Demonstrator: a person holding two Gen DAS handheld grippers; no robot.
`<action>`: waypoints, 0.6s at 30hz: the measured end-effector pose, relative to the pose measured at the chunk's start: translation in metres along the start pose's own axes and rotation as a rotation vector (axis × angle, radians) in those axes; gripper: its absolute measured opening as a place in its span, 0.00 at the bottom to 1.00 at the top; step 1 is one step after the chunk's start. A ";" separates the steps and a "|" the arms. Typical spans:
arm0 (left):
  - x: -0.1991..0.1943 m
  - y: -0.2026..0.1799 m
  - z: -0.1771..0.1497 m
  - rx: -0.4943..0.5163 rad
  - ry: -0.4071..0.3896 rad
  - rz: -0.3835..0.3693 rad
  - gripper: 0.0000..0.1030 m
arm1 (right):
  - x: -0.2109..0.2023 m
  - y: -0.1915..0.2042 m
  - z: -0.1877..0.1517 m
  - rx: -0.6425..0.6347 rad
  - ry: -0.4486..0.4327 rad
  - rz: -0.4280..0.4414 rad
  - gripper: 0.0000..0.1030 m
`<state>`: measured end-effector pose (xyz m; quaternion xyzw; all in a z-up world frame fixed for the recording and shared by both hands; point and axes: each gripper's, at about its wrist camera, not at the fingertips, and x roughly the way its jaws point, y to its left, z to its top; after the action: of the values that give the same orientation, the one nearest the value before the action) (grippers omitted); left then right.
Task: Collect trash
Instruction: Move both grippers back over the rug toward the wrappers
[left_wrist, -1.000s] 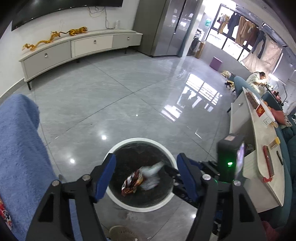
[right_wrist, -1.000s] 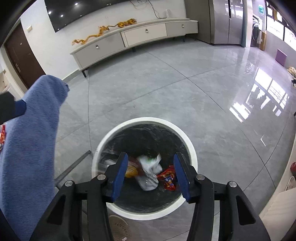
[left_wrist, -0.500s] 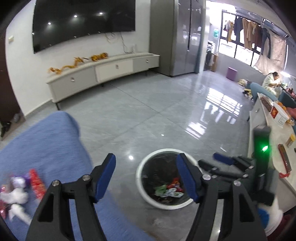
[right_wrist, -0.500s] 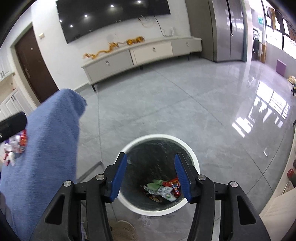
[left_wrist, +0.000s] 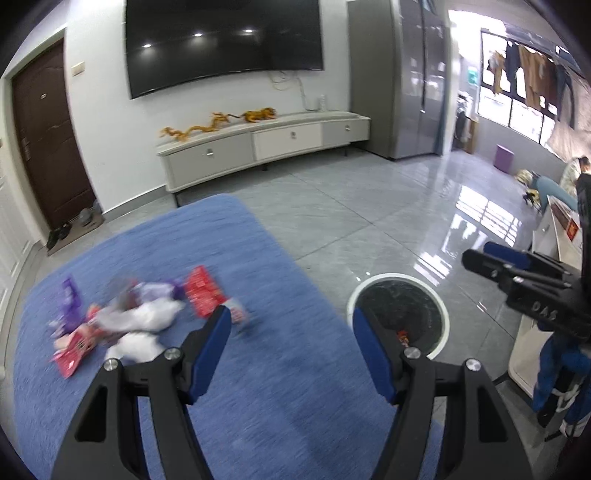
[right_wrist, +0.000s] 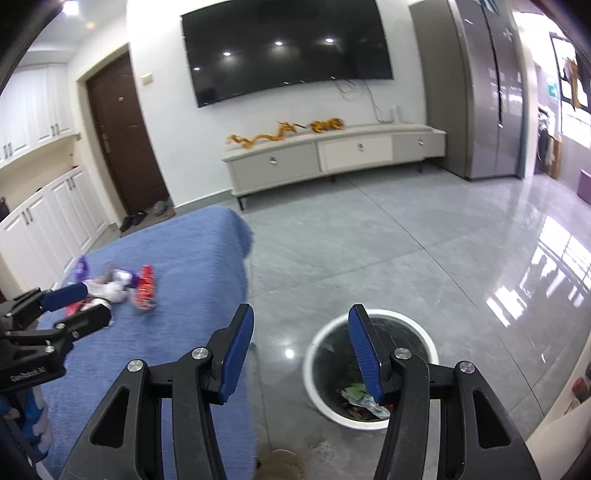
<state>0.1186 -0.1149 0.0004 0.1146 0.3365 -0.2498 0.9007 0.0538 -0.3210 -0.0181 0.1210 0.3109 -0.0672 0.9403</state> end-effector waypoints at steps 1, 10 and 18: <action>-0.004 0.007 -0.001 -0.009 -0.002 0.008 0.65 | -0.003 0.007 0.001 -0.011 -0.004 0.008 0.51; -0.043 0.072 -0.035 -0.123 -0.043 0.086 0.65 | -0.019 0.076 0.007 -0.118 -0.006 0.066 0.51; -0.057 0.155 -0.082 -0.255 -0.017 0.135 0.65 | -0.009 0.129 0.008 -0.201 0.025 0.131 0.51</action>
<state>0.1186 0.0688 -0.0168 0.0194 0.3496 -0.1448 0.9254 0.0767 -0.1989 0.0173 0.0472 0.3191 0.0273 0.9462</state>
